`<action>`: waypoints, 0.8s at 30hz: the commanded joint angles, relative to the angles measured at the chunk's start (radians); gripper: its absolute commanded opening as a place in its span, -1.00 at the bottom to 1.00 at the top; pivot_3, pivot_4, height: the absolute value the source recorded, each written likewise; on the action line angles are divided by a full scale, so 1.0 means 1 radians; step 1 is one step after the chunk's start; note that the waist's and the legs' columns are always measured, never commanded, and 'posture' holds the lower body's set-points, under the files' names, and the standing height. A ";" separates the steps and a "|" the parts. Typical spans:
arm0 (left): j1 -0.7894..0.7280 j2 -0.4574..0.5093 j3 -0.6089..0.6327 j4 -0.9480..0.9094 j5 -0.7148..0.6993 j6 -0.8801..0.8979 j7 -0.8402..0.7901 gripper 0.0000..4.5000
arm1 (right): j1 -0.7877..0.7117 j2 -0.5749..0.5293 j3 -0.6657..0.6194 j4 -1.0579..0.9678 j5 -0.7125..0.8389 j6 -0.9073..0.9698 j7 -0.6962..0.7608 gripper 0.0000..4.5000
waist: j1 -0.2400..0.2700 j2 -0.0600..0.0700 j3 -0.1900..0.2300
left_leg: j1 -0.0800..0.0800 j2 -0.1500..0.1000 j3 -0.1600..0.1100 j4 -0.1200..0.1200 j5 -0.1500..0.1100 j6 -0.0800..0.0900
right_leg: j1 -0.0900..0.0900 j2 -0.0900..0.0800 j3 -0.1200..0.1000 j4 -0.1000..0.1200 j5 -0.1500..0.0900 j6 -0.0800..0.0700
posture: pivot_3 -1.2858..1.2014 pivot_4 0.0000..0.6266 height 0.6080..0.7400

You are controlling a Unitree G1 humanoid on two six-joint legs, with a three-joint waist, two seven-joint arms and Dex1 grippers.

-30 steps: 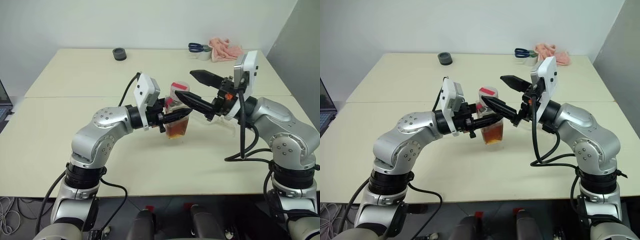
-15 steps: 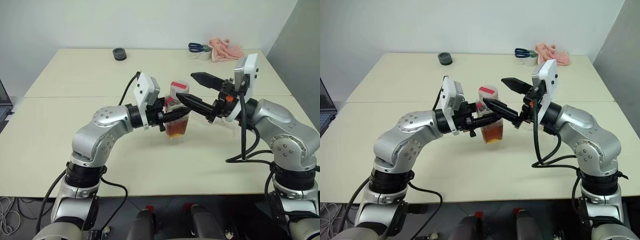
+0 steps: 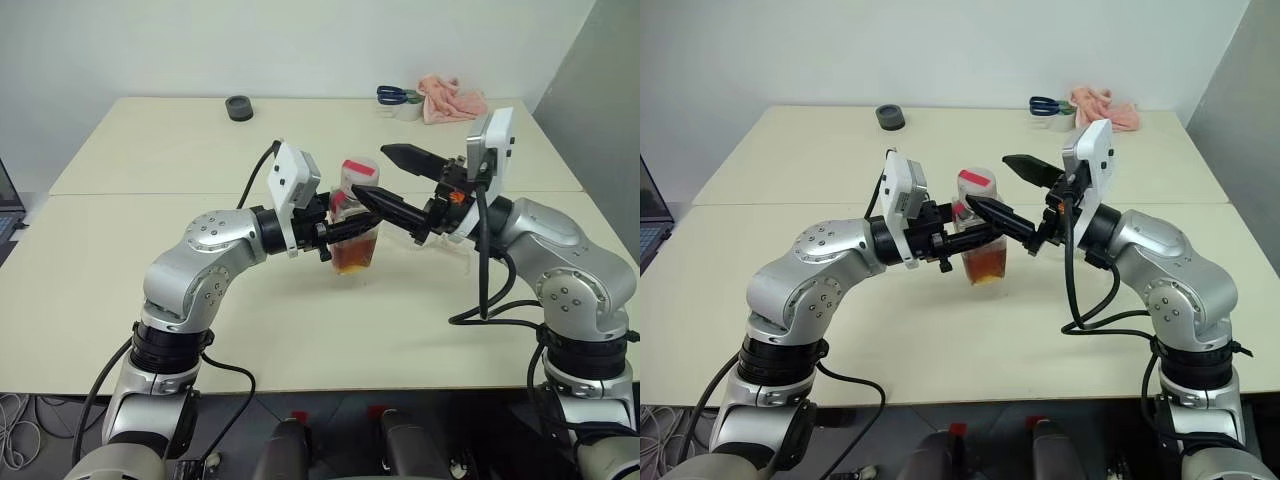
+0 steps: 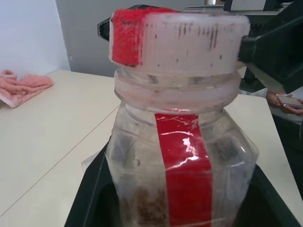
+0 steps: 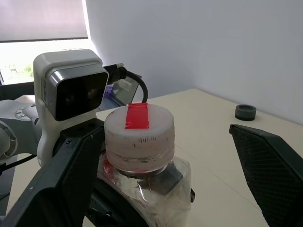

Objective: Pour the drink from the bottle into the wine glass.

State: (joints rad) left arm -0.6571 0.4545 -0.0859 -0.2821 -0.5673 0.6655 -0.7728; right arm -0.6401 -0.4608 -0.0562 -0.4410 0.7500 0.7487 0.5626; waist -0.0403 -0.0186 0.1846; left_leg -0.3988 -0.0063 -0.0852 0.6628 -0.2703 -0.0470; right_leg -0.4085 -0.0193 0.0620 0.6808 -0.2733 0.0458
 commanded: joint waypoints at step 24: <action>-0.023 -0.001 0.022 -0.031 -0.001 -0.029 -0.005 -0.20 | 0.034 -0.033 -0.062 -0.075 0.101 0.024 -0.020 0.98 | 0.000 0.000 0.000 | 0.000 0.000 0.000 0.000 0.000 0.000 | 0.000 0.000 0.000 0.000 0.000 0.000 | 0.03 -0.52 1.00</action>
State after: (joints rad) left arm -0.6571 0.4546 -0.0836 -0.2764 -0.5673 0.6654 -0.7754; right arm -0.6012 -0.4926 -0.1123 -0.4713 0.8272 0.7751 0.5418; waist -0.0399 -0.0186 0.1846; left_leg -0.3987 -0.0064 -0.0848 0.6628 -0.2703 -0.0470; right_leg -0.4085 -0.0192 0.0621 0.6809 -0.2733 0.0458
